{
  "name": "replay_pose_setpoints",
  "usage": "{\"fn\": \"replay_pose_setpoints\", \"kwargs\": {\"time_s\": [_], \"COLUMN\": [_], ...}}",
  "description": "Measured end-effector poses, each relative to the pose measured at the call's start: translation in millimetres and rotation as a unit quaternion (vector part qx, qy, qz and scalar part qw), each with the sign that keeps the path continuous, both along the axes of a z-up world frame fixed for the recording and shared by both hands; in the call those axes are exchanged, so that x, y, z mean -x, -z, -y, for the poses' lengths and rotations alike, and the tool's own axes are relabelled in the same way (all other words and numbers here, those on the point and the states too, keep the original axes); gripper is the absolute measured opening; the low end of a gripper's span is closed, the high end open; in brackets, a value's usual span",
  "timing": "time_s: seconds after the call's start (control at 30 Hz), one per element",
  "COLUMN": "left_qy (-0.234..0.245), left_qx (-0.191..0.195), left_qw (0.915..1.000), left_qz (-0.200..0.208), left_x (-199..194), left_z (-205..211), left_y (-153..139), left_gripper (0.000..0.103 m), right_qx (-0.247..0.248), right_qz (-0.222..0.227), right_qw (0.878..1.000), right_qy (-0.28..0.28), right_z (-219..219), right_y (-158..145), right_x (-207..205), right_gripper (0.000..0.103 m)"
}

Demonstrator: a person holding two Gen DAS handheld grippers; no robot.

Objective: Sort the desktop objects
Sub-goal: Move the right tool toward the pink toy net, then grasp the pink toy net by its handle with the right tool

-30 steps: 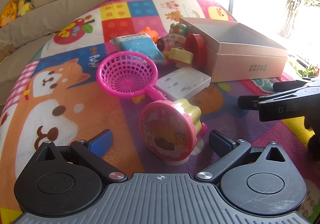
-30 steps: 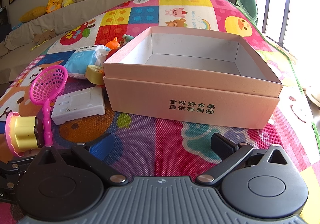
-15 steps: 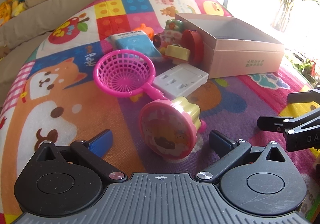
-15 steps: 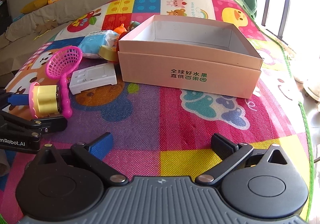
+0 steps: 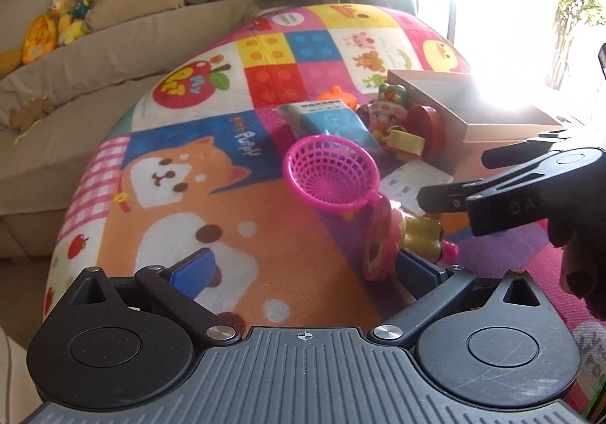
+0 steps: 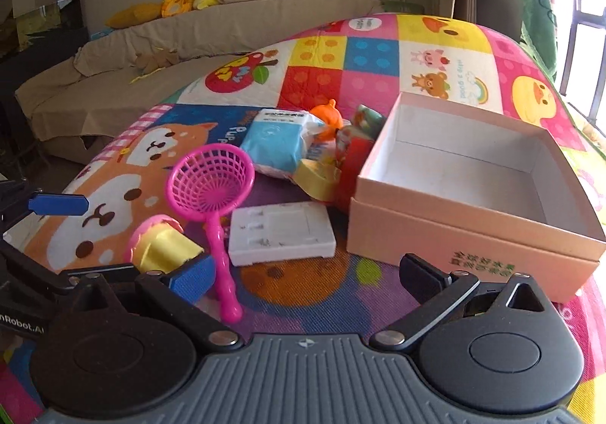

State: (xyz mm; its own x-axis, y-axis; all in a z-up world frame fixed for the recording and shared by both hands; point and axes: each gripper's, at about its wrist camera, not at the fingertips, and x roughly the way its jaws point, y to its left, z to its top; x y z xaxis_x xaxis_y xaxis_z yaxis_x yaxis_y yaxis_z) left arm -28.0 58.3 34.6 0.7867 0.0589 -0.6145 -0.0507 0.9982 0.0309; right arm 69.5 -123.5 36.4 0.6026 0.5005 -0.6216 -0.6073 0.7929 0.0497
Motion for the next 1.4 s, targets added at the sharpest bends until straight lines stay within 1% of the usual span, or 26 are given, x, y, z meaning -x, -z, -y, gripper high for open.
{"fn": "replay_pose_setpoints", "kwargs": {"time_s": [0.17, 0.23, 0.3, 0.33, 0.43, 0.47, 0.53, 0.57, 0.6, 0.67, 0.77, 0.87, 0.97, 1.0, 1.03, 1.17, 1.33, 1.4], "left_qy": [0.023, 0.034, 0.046, 0.051, 0.067, 0.069, 0.073, 0.075, 0.076, 0.078, 0.074, 0.068, 0.067, 0.068, 0.068, 0.067, 0.066, 0.065], "left_qx": [0.019, 0.022, 0.026, 0.028, 0.034, 0.034, 0.037, 0.038, 0.039, 0.039, 0.03, 0.019, 0.014, 0.013, 0.01, 0.011, 0.011, 0.01], "left_qw": [0.9995, 0.999, 0.9985, 0.9982, 0.9971, 0.9969, 0.9965, 0.9962, 0.9961, 0.9957, 0.9958, 0.9962, 0.9963, 0.9963, 0.9963, 0.9963, 0.9964, 0.9964], "left_qz": [-0.014, -0.015, -0.015, -0.014, -0.014, -0.014, -0.017, -0.02, -0.023, -0.031, -0.045, -0.05, -0.052, -0.052, -0.052, -0.052, -0.053, -0.053], "left_x": [5, 6, 6, 6, 6, 6, 5, 4, 4, 1, -2, -4, -4, -4, -4, -4, -4, -5], "left_z": [-1, 3, 7, 10, 18, 20, 24, 26, 28, 32, 40, 44, 45, 46, 47, 47, 47, 48], "left_y": [7, 9, 10, 10, 12, 12, 15, 16, 18, 22, 27, 29, 30, 30, 30, 31, 31, 31], "left_gripper": [0.103, 0.103, 0.103, 0.103, 0.103, 0.103, 0.103, 0.103, 0.103, 0.103, 0.103, 0.103, 0.103, 0.103, 0.103, 0.103, 0.103, 0.103], "right_qx": [0.006, 0.01, -0.004, -0.008, -0.02, -0.023, -0.034, -0.039, -0.037, -0.024, -0.008, 0.005, 0.004, 0.003, 0.001, -0.003, 0.03, 0.039], "right_qz": [-0.038, -0.051, -0.07, -0.067, -0.073, -0.075, -0.087, -0.09, -0.089, -0.084, -0.061, -0.045, -0.034, -0.026, -0.017, 0.01, 0.061, 0.085], "right_qw": [0.999, 0.999, 0.998, 0.998, 0.997, 0.997, 0.996, 0.995, 0.995, 0.996, 0.997, 0.997, 0.997, 0.997, 0.998, 0.999, 0.997, 0.995], "right_qy": [-0.013, -0.012, -0.006, -0.005, -0.003, 0.0, 0.001, 0.005, 0.01, 0.027, 0.049, 0.07, 0.071, 0.068, 0.063, 0.052, 0.044, 0.026], "right_z": [-32, -36, -32, -27, -11, -2, 16, 26, 35, 50, 68, 81, 88, 88, 87, 78, 52, 39], "right_y": [11, 16, 21, 20, 16, 14, 10, 10, 10, 13, 14, 15, 13, 11, 9, 1, -7, -10], "right_x": [-25, -30, -33, -31, -25, -22, -16, -11, -6, 3, 18, 27, 35, 38, 40, 44, 42, 46], "right_gripper": [0.103, 0.103, 0.101, 0.096, 0.09, 0.084, 0.068, 0.062, 0.062, 0.062, 0.062, 0.062, 0.063, 0.066, 0.067, 0.067, 0.067, 0.066]}}
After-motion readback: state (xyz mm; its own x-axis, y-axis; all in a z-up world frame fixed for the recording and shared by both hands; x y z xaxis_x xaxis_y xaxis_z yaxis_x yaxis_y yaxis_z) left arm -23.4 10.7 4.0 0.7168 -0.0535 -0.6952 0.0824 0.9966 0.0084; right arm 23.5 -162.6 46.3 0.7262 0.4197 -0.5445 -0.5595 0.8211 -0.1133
